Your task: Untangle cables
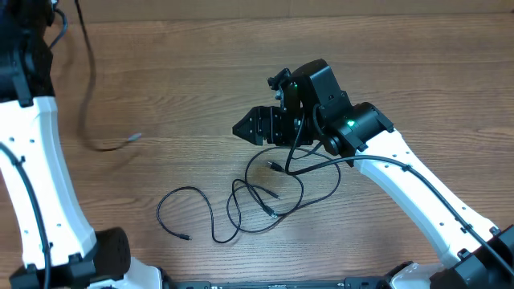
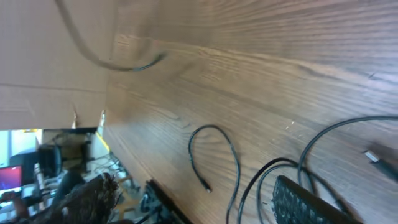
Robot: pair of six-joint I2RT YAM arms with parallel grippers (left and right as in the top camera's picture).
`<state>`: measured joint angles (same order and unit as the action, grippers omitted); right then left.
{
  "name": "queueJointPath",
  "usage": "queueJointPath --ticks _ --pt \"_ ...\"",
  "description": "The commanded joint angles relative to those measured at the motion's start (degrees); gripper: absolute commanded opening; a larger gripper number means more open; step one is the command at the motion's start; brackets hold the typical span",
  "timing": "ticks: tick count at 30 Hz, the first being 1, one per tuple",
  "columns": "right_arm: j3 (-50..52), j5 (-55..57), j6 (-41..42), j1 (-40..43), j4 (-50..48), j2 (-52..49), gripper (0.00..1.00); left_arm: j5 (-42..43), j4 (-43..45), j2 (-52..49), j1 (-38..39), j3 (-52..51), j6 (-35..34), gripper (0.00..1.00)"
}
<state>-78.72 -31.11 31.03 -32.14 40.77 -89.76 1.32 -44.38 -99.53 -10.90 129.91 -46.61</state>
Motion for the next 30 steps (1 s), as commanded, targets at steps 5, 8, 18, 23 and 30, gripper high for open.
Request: queueJointPath --ticks 5,8,18,23,30 --pt "-0.4 3.0 -1.3 0.0 0.8 0.3 0.79 9.8 13.5 -10.6 -0.1 0.6 1.1 0.04" --pt "-0.4 4.5 -1.3 0.0 1.2 0.3 0.78 10.6 15.6 -15.1 -0.2 0.6 -5.9 0.04" --pt "-0.3 8.2 -1.3 0.0 3.5 0.3 0.77 20.7 20.0 -22.6 -2.6 0.6 -8.8 0.04" --pt "-0.3 8.6 -1.3 0.0 3.5 0.3 0.76 38.9 38.5 -22.6 -2.5 0.6 -11.6 0.04" --pt "-0.3 8.6 -1.3 0.0 3.5 0.3 0.73 47.0 60.0 -22.6 -0.8 0.6 -30.4 0.04"
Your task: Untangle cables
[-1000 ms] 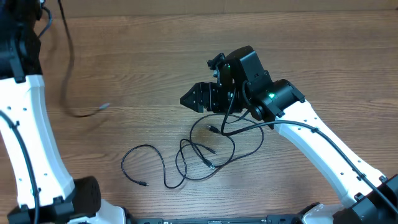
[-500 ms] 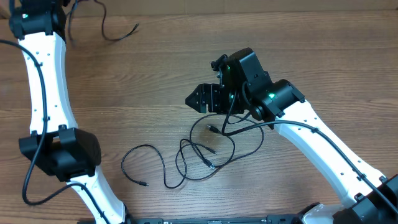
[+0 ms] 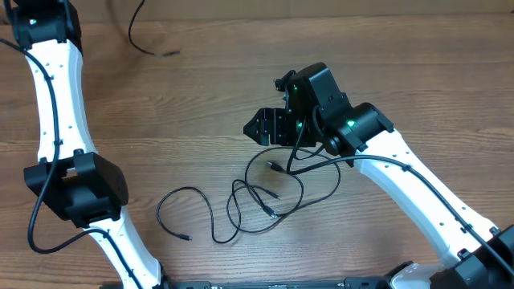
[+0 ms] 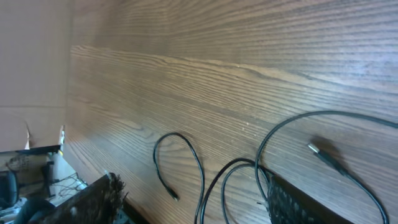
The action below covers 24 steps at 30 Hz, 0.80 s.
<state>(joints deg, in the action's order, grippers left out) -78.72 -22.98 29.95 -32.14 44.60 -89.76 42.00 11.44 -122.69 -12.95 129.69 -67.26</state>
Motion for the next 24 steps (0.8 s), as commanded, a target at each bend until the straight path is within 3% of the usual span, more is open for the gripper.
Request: queueJointPath --ticks 1,4,12,17,21,24 --pt "-0.3 0.5 -0.3 0.0 -0.3 0.3 0.73 6.3 5.5 0.6 1.7 0.8 -10.9 0.04" --pt "-0.3 0.5 -0.2 0.0 -0.2 0.3 0.71 6.0 4.7 0.5 1.9 0.8 -10.2 0.04" --pt "0.0 0.5 -0.2 0.0 1.4 0.3 0.69 -6.5 -20.8 0.5 -0.9 0.8 8.3 0.04" --pt "0.0 0.4 -0.2 0.0 2.5 0.3 0.69 -24.2 -34.1 0.4 -3.6 0.8 20.7 0.04" --pt "0.0 0.2 0.0 0.0 2.8 0.3 0.68 -40.1 -38.5 -0.3 -5.9 0.5 31.0 0.04" --pt "0.0 0.2 0.2 0.0 3.6 0.3 0.68 -45.8 -39.8 -1.7 -7.5 0.5 37.4 0.05"
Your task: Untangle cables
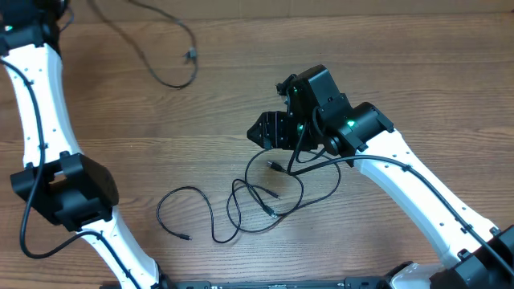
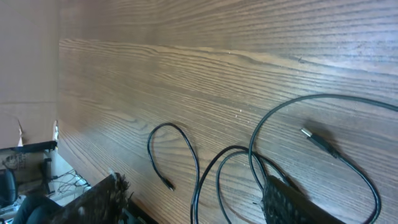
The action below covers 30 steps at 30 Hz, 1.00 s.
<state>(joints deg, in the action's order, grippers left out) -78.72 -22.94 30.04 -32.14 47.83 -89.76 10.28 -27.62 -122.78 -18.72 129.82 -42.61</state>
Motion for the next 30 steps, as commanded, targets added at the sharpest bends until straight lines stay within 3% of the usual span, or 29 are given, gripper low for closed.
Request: queueJointPath --ticks 1,3,4,6,12,15,16,17,18,19,24,27,30 --pt "0.0 0.2 0.1 0.0 0.6 0.3 0.68 -15.1 -1.3 -2.1 -2.2 0.4 14.6 0.08" --pt "0.0 0.2 0.2 0.0 1.0 0.3 0.68 -16.3 -2.7 -3.5 -3.6 0.4 17.4 0.39" --pt "0.0 0.2 0.2 0.0 1.3 0.3 0.68 -16.3 -4.0 -4.0 -4.2 0.4 17.8 0.65" --pt "0.0 0.2 0.1 0.0 1.7 0.3 0.69 -16.2 -5.9 -5.4 -5.1 0.4 17.8 1.00" --pt "0.0 0.2 0.1 0.0 1.8 0.3 0.69 -11.3 -13.8 -9.2 -6.1 0.3 17.7 1.00" --pt "0.0 0.2 0.1 0.0 1.9 0.3 0.70 -4.2 -19.5 -9.9 -5.7 0.4 17.8 1.00" --pt "0.0 0.2 0.1 0.0 2.0 0.3 0.69 -1.2 -21.6 -10.1 -5.3 0.3 17.8 0.84" --pt "0.0 0.2 0.1 0.0 2.0 0.3 0.70 0.3 -22.7 -10.3 -5.0 0.3 17.8 0.80" --pt "0.0 0.2 0.1 0.0 2.1 0.3 0.69 1.4 -23.7 -10.4 -4.7 0.3 17.8 0.84" --pt "0.0 0.2 0.1 0.0 2.1 0.3 0.70 1.6 -24.6 -10.6 -4.2 0.3 17.8 0.97" --pt "0.0 0.2 0.1 -0.3 2.4 0.3 0.70 -5.7 -28.2 -11.0 -2.0 -1.2 17.7 1.00" --pt "0.0 0.2 0.1 -0.9 3.0 0.3 0.70 -13.5 -27.3 -11.0 -1.5 -4.3 17.7 0.99" --pt "0.0 0.2 0.1 -1.7 3.7 0.3 0.70 -16.1 -24.5 -11.0 -1.7 -7.9 17.8 1.00"
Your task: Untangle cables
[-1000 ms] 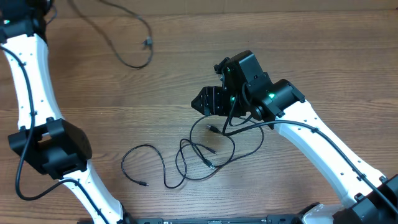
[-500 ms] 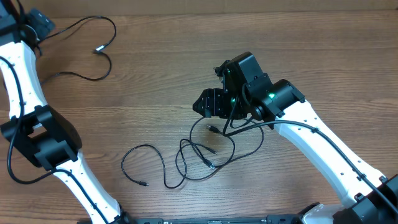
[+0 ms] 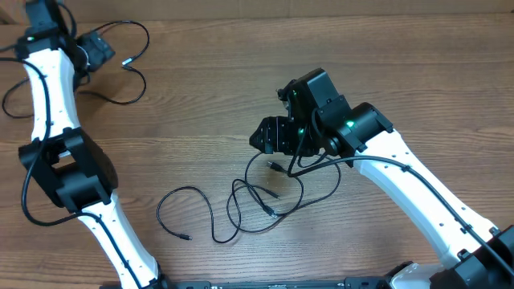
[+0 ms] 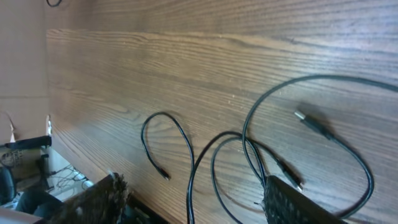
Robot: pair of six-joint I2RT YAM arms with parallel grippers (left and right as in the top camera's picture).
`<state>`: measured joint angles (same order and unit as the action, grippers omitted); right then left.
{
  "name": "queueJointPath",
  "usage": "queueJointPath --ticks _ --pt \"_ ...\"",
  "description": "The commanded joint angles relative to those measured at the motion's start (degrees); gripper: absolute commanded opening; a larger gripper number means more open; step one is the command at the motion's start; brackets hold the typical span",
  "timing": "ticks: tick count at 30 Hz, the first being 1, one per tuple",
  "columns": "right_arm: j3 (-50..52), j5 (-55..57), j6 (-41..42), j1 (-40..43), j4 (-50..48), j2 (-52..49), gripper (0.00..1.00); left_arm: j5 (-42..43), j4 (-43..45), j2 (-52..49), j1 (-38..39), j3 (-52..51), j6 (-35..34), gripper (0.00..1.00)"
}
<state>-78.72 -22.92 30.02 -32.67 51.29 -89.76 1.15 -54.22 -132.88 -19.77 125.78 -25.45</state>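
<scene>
A tangle of thin black cables point(image 3: 269, 193) lies at the table's middle, its loops and a plug point(image 4: 314, 126) showing in the right wrist view. One loose black cable point(image 3: 183, 210) curls to the tangle's left. My right gripper point(image 3: 269, 134) hovers just above the tangle's far side, open, with nothing between its fingers point(image 4: 298, 202). Far back on the left, my left gripper point(image 3: 95, 50) is shut on another black cable point(image 3: 136, 72) that loops round it on the wood.
The left arm point(image 3: 52, 120) runs along the table's left side. A stretch of the held cable point(image 3: 12, 100) curves near the left edge. Below the table edge in the right wrist view sits clutter point(image 4: 25, 162).
My left gripper has come in from the far-left corner, and its cable, which trailed out to the right, is now gathered in loops beside it. My right gripper sits slightly nearer the tangle, still open.
First the left-hand cable hung down the left side with its plug at mid-table. Then it was drawn to the far edge, then spread across the back left, and now loops by my left gripper. My right gripper stayed open over the tangle, edging closer.
</scene>
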Motion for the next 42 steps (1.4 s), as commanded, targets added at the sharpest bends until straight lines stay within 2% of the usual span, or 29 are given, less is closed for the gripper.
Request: queueJointPath --ticks 1,9,13,17,29,31,36,37,42 --pt "0.0 0.2 0.1 -1.5 0.3 0.3 0.70 -7.5 3.1 -0.9 -0.9 -5.1 0.6 1.00" --pt "0.0 0.2 0.1 -3.3 0.3 0.3 0.70 -6.8 9.9 -0.9 -4.2 -11.2 -0.6 1.00" --pt "0.0 0.4 0.1 -3.3 0.2 0.3 0.70 -1.1 14.9 -1.0 -4.6 -13.5 -0.7 0.98" --pt "0.0 0.4 0.1 -3.3 0.3 0.3 0.70 -1.3 19.0 -1.0 -4.0 -15.1 -0.7 1.00" --pt "0.0 0.4 0.1 -3.3 0.6 0.3 0.70 -1.6 19.1 -6.7 -3.9 -15.2 -1.9 1.00" --pt "0.0 0.4 0.1 -3.3 0.6 0.3 0.70 -1.6 19.4 -7.4 -3.9 -15.2 -2.0 0.91" --pt "0.0 0.4 0.1 -3.3 1.6 0.3 0.70 -1.5 22.7 -7.5 -3.9 -15.2 -1.9 0.54" --pt "0.0 0.4 0.1 -3.3 2.3 0.3 0.70 -1.5 24.1 -7.5 -3.9 -15.2 -1.9 0.41" --pt "0.0 0.4 0.1 -3.3 3.3 0.3 0.70 -1.5 28.0 -7.5 -3.5 -15.2 -1.7 0.12"
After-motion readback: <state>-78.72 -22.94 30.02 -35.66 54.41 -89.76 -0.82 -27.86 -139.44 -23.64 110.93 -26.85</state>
